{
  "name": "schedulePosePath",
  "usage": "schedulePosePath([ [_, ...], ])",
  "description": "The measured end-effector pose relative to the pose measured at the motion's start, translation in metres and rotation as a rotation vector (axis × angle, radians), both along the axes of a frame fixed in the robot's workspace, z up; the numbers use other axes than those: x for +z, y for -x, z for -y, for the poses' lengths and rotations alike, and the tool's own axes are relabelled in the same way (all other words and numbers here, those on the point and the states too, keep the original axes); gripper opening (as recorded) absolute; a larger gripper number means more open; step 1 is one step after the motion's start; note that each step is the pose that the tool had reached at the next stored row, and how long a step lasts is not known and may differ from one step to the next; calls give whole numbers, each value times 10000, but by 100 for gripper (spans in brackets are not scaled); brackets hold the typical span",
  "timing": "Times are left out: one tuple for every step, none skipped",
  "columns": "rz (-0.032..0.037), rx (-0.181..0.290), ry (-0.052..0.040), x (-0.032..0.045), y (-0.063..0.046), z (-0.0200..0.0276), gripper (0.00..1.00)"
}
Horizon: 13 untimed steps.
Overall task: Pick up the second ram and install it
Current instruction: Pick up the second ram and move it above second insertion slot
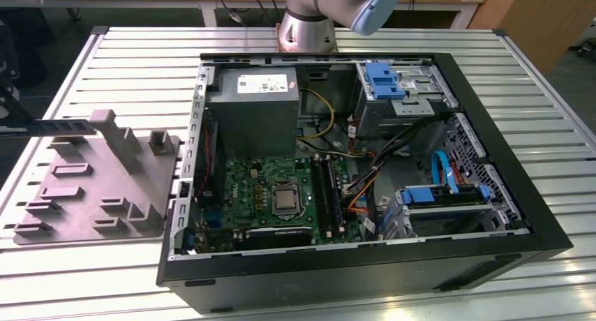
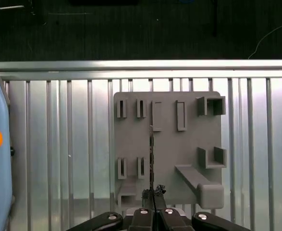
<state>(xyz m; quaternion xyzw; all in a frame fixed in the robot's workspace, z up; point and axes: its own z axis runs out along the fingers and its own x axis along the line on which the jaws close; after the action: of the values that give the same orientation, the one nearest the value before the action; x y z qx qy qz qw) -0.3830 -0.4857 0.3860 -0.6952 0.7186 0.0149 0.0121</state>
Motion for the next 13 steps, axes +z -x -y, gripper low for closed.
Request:
schedulePosePath([
  [-1,0,1,0,-35,0,11],
  [-2,0,0,0,-73,0,11],
  [-2,0,-1,0,-110,0,11],
  [-3,0,-1,-1,-148,1,11],
  [-5,1,0,0,-188,1,11],
  [-6,0,0,0,-229,1,11],
  [-8,-1,0,0,-272,1,11],
  [-10,-1,0,0,-319,2,11],
  [-13,0,1,0,-364,2,11],
  [-15,0,0,0,-409,2,11],
  [-17,1,-1,-1,-454,3,11],
  [-19,0,0,0,-499,3,11],
  [-22,-1,1,0,-541,3,11],
])
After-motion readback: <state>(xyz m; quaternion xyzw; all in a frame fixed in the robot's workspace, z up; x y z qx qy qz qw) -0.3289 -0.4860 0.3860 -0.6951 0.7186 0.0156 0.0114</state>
